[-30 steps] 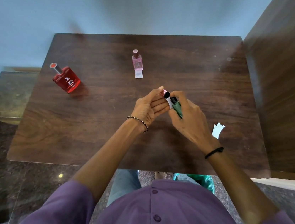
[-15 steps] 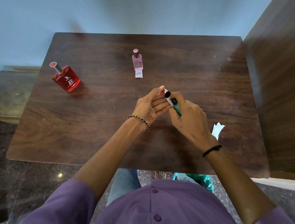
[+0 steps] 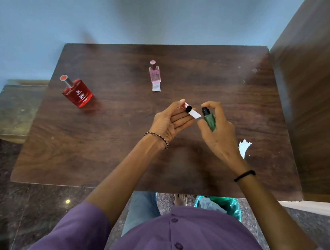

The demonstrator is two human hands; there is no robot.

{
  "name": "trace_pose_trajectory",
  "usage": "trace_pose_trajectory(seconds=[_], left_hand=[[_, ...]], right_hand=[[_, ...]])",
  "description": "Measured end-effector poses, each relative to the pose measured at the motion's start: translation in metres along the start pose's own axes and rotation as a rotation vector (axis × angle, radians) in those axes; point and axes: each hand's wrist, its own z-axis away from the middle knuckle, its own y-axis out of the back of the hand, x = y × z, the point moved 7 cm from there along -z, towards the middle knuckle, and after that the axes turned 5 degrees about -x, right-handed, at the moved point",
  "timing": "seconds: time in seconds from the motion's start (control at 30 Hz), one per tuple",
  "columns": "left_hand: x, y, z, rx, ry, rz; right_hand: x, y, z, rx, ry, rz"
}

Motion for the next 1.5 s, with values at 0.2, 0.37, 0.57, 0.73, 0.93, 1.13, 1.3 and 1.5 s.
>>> trace_pose_trajectory(seconds=[0.2,0.37,0.57,0.73,0.93,1.13,1.3,1.5], left_hand=[[0.001,-0.001,0.001,-0.007,0.002,-0.029],[0.000,-0.002,0.000,-0.010,0.002,-0.054],[0.000,-0.010,0.000,-0.026,0.003,-0.080],[-0.001,-0.013,-0.002,-0.012,0.002,-0.083],[-0.002,-0.015,-0.004,0.010,-0.001,-0.070],[-0.001,-0.012,-0.006,0.018,-0.002,-0.075],[-0.001,-0.014,-0.009,0.023,0.001,-0.060],[-0.003,-0.017,-0.008,0.004,0.007,-0.057]], right_hand=[[0.024,-0.011,0.001,-0.251,-0.367,-1.031],[0.020,-0.008,0.004,-0.419,-0.313,-1.374],[0.014,-0.007,0.004,-0.436,-0.310,-1.384],[0.013,0.002,-0.004,-0.291,-0.221,-0.728],[-0.009,0.003,-0.008,-0.155,0.234,0.226],[-0.008,0.002,-0.006,-0.098,0.182,0.262],[-0.010,0.004,-0.003,-0.096,0.169,0.325],[-0.009,0.004,-0.002,-0.061,0.154,0.402]])
